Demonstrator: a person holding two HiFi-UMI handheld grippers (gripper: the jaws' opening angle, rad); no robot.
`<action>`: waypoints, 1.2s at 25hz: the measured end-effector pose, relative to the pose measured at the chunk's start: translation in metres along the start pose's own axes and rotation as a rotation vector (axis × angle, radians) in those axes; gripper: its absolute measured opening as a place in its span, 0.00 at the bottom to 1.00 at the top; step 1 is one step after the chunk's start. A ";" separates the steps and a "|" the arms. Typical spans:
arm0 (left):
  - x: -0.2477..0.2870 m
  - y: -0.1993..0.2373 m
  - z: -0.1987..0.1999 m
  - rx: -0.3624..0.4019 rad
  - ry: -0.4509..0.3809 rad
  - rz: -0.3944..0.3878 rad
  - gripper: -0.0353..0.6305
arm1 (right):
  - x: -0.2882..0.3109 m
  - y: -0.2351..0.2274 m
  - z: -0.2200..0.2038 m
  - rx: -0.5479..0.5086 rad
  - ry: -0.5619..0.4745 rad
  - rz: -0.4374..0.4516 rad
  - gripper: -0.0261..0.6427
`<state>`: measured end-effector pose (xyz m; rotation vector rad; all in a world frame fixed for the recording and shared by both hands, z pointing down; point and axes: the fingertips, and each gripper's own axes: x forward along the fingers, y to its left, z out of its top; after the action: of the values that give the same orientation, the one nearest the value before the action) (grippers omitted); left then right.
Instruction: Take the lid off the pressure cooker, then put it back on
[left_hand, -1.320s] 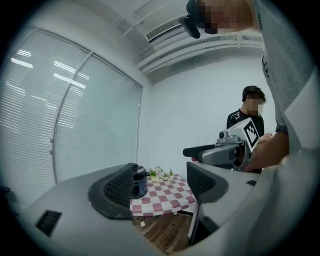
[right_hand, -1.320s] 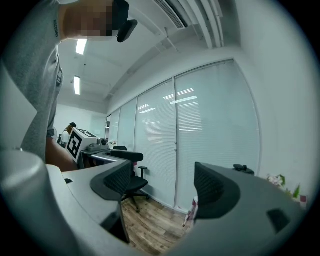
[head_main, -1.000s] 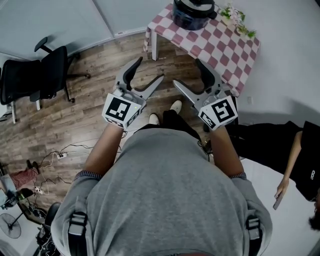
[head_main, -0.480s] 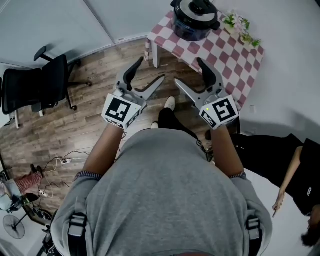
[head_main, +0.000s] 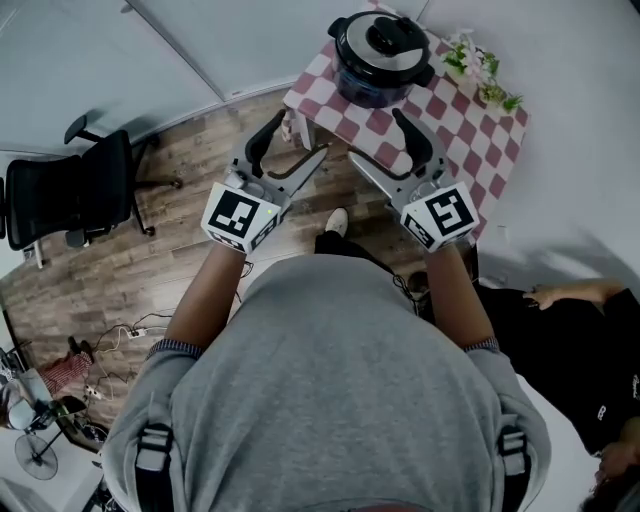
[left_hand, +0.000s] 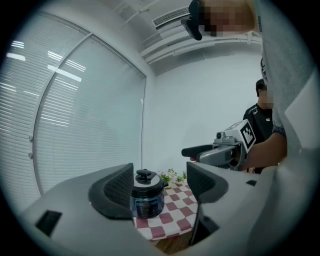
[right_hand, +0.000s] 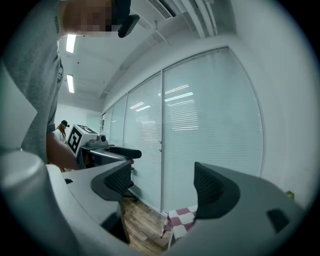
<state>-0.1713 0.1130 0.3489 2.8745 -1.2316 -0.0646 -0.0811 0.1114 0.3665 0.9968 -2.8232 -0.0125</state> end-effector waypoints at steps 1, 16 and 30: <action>0.008 0.004 0.001 0.002 -0.002 0.001 0.56 | 0.004 -0.008 0.001 -0.001 -0.002 0.003 0.63; 0.094 0.056 0.005 0.014 0.002 0.012 0.56 | 0.047 -0.093 -0.001 0.003 -0.003 0.016 0.62; 0.178 0.149 -0.002 0.004 0.008 -0.260 0.56 | 0.128 -0.163 -0.008 0.062 0.058 -0.219 0.62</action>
<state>-0.1561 -0.1190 0.3490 3.0163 -0.8497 -0.0526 -0.0766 -0.0957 0.3822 1.2932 -2.6634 0.0792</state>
